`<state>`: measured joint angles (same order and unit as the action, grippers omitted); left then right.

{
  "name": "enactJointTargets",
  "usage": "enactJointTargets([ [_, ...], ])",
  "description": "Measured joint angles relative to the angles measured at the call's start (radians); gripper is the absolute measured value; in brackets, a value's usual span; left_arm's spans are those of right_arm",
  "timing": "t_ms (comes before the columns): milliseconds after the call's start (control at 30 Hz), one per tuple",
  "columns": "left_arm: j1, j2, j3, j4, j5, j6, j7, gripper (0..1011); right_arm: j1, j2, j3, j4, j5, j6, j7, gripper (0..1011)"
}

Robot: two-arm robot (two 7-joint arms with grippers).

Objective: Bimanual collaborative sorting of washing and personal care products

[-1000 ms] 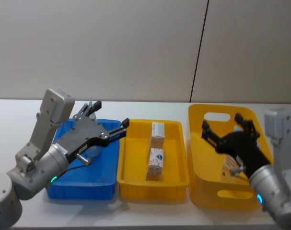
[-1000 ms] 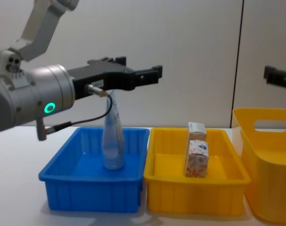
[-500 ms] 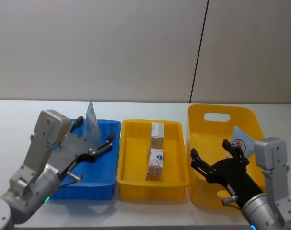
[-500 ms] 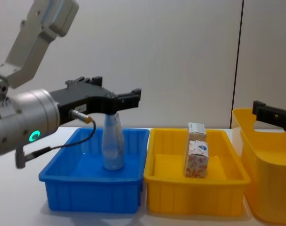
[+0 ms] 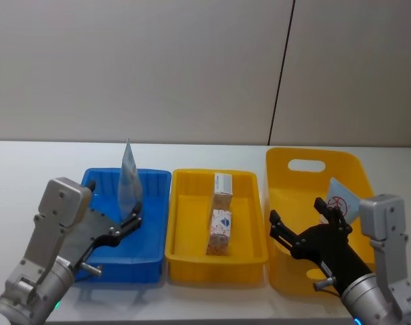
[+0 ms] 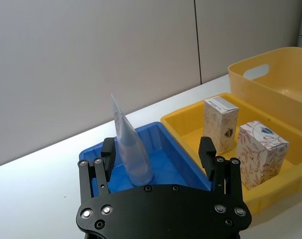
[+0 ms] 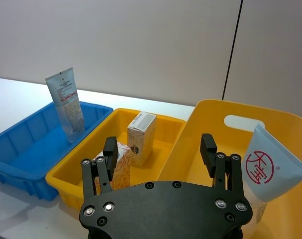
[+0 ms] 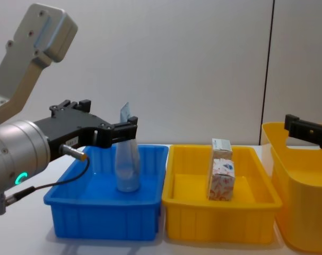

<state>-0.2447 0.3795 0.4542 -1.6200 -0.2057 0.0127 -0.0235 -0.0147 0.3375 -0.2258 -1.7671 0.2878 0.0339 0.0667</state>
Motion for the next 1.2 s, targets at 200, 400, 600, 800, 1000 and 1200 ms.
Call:
enactJointTargets([
  [200, 0.007, 0.002, 0.0, -0.006, 0.005, 0.002, 0.012, 1001, 0.001, 0.0, 0.0, 0.0, 0.0, 0.001, 0.002, 1003],
  [400, 0.007, 0.003, 0.0, -0.006, 0.005, 0.002, 0.013, 1001, 0.009, 0.0, -0.007, -0.001, -0.002, 0.011, 0.013, 1003],
  [600, 0.008, 0.003, 0.0, -0.006, 0.005, 0.002, 0.013, 1001, 0.033, -0.007, -0.024, -0.003, -0.006, 0.039, 0.03, 1003],
  [800, 0.008, 0.003, 0.0, -0.006, 0.005, 0.002, 0.013, 1001, 0.066, -0.021, -0.054, -0.002, -0.016, 0.081, 0.043, 1003],
  [1000, 0.008, 0.003, 0.0, -0.006, 0.005, 0.002, 0.013, 1001, 0.1, -0.042, -0.09, 0.009, -0.041, 0.137, 0.043, 1004],
  [1200, 0.008, 0.003, 0.0, -0.006, 0.005, 0.002, 0.013, 1001, 0.125, -0.068, -0.116, 0.029, -0.071, 0.191, 0.014, 1003],
])
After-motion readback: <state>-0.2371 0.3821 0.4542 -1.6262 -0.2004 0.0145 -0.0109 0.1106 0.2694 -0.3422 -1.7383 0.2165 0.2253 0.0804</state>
